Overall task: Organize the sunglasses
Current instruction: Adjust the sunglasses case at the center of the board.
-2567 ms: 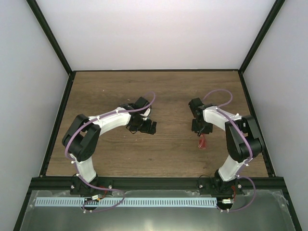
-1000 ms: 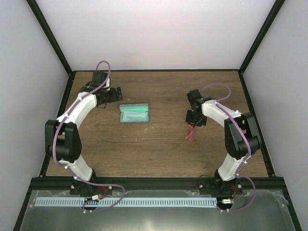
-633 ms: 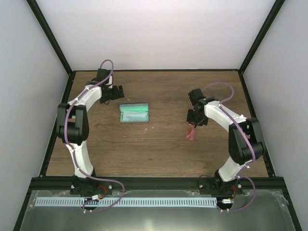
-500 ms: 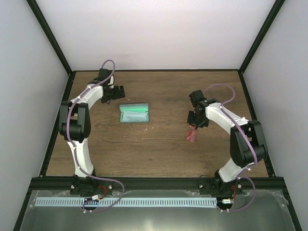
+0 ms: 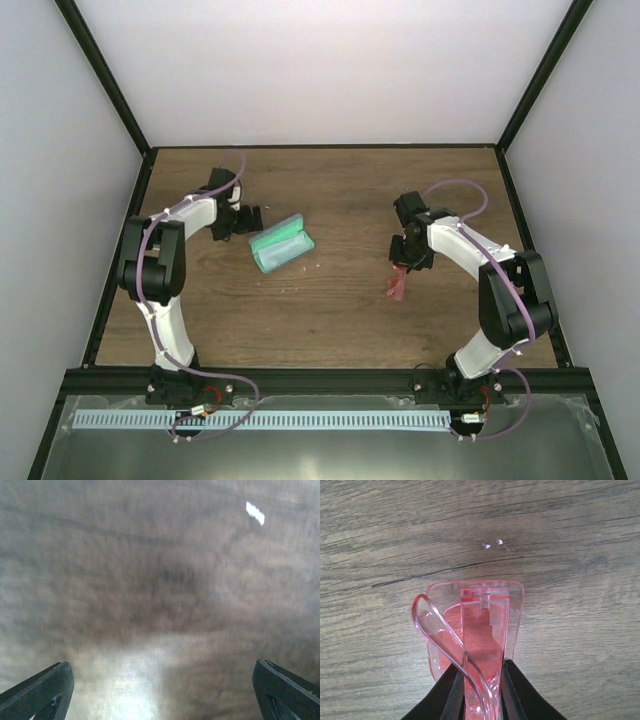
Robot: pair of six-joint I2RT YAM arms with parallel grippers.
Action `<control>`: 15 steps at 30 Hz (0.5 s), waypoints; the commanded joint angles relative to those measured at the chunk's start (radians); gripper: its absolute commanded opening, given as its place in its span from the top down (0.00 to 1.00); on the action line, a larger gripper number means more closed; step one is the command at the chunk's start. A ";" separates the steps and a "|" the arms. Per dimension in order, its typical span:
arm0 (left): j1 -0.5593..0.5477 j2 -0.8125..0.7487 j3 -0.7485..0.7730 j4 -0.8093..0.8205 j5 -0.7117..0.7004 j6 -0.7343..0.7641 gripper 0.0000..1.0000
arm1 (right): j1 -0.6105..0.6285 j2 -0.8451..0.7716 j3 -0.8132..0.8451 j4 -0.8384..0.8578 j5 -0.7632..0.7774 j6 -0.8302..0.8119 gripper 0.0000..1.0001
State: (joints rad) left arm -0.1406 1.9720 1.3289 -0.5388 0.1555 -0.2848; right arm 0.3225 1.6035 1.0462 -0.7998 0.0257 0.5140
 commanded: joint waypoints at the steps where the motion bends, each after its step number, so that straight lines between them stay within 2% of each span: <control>1: -0.031 -0.075 -0.098 0.024 0.010 0.009 0.00 | 0.002 -0.004 0.017 0.018 -0.025 0.006 0.95; 8: -0.061 -0.162 -0.163 0.018 0.035 0.001 0.00 | 0.021 0.019 0.028 0.032 -0.042 0.021 0.94; 15: -0.091 -0.194 -0.200 0.019 0.071 0.004 0.00 | 0.092 0.080 0.087 0.037 -0.062 0.064 0.94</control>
State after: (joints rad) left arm -0.2161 1.7992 1.1465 -0.5285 0.1791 -0.2867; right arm 0.3668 1.6451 1.0603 -0.7757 -0.0124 0.5388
